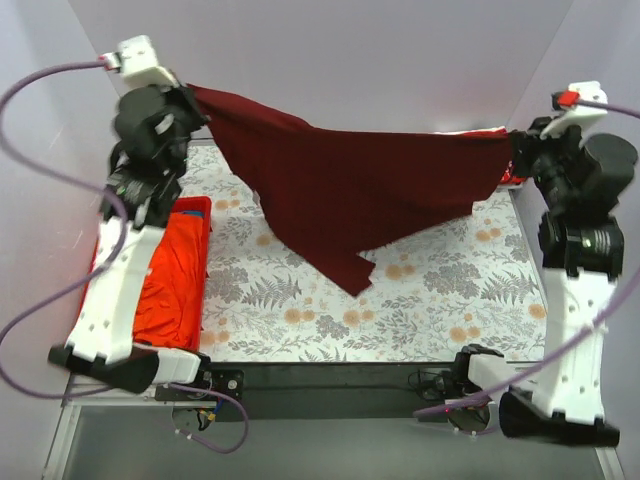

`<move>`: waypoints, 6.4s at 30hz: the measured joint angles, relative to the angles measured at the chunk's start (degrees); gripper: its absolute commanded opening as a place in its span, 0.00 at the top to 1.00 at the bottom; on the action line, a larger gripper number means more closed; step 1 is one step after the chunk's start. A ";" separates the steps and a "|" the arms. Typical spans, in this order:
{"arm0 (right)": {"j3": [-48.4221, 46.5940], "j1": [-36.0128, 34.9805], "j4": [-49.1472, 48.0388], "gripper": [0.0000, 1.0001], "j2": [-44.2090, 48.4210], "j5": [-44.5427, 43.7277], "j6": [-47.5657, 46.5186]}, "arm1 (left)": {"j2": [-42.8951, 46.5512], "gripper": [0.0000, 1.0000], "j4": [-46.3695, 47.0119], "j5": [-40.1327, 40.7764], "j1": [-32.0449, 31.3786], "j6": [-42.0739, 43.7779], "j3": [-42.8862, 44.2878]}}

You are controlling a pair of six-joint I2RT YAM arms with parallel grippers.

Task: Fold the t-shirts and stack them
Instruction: Flatten the tshirt out, then fold the tshirt

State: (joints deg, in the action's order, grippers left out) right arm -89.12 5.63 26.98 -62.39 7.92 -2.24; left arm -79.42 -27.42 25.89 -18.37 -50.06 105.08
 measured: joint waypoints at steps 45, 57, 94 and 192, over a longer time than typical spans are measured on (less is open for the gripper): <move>27.17 -4.26 -29.31 0.99 -33.42 -19.37 -5.68 | -50.51 1.00 16.76 -9.86 0.90 5.90 -1.44; 22.53 -1.97 -34.60 0.99 -42.05 -15.96 -4.52 | -50.45 1.00 24.17 -15.63 2.14 4.59 -1.57; 36.57 3.41 -35.23 0.99 -28.61 -16.26 5.31 | -18.91 1.00 13.60 -15.98 -0.83 -7.48 -30.99; 43.08 -10.78 -22.14 0.37 -17.86 4.87 10.78 | -7.08 1.00 -6.16 -7.10 -25.35 -30.67 -46.47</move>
State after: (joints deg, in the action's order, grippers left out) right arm -46.04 -5.15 4.84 -80.25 12.80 8.54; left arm -86.50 -33.58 18.79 -43.72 -80.73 58.61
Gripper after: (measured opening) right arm 0.639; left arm 0.014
